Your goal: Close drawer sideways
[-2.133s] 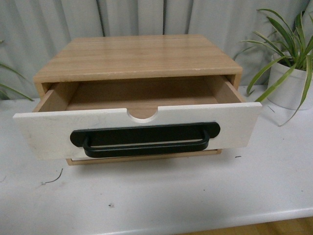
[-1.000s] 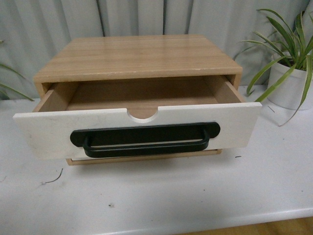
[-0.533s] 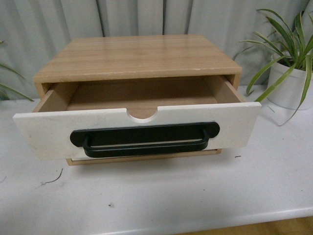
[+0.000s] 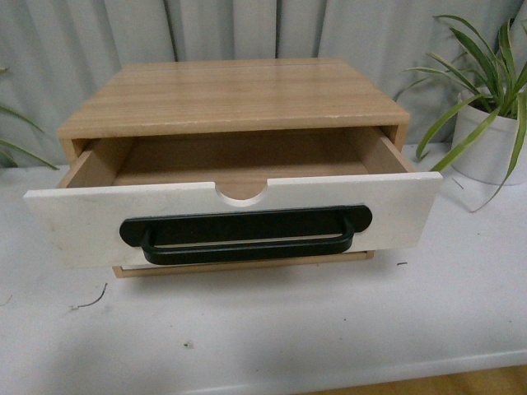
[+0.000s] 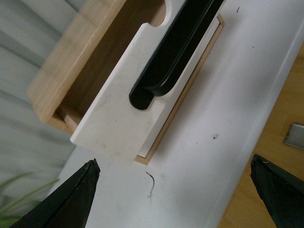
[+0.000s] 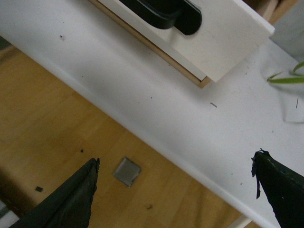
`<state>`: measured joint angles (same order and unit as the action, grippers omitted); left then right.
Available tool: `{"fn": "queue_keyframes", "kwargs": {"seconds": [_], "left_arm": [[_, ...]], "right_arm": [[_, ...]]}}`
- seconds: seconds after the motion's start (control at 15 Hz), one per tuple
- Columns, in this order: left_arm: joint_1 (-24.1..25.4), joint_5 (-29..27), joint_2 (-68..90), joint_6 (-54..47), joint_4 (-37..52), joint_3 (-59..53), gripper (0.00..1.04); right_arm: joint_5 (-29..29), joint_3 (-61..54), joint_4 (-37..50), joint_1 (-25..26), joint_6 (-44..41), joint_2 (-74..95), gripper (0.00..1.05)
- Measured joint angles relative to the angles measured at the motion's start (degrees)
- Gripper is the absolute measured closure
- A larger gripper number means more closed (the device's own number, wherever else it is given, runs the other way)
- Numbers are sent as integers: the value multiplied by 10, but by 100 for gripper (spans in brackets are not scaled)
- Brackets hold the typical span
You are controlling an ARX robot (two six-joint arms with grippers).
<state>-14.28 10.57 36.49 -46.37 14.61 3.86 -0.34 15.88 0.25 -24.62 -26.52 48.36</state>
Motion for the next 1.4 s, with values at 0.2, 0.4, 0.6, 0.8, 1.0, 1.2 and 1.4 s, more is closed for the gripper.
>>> {"fn": "queue_keyframes", "kwargs": {"seconds": [0.2, 0.4, 0.6, 0.8, 1.0, 1.2, 1.4], "left_arm": [[-7, -6, 198, -52, 172, 34, 7], [-14, -14, 290, -51, 219, 63, 7], [-14, -21, 355, -50, 260, 89, 7], [-8, -20, 416, -45, 277, 122, 7], [21, -15, 577, -44, 313, 239, 7], [28, -25, 638, -44, 313, 308, 7], [27, -23, 654, -42, 305, 320, 7]], "right_arm": [[-5, 61, 114, -29, -54, 185, 6], [-8, 102, 148, -31, -68, 277, 6], [-16, 134, 174, -31, -68, 334, 6], [-23, 175, 202, -21, -65, 390, 6], [-35, 296, 223, 19, -64, 509, 6], [-38, 346, 236, 33, -63, 550, 6], [-38, 363, 240, 45, -54, 565, 6]]}}
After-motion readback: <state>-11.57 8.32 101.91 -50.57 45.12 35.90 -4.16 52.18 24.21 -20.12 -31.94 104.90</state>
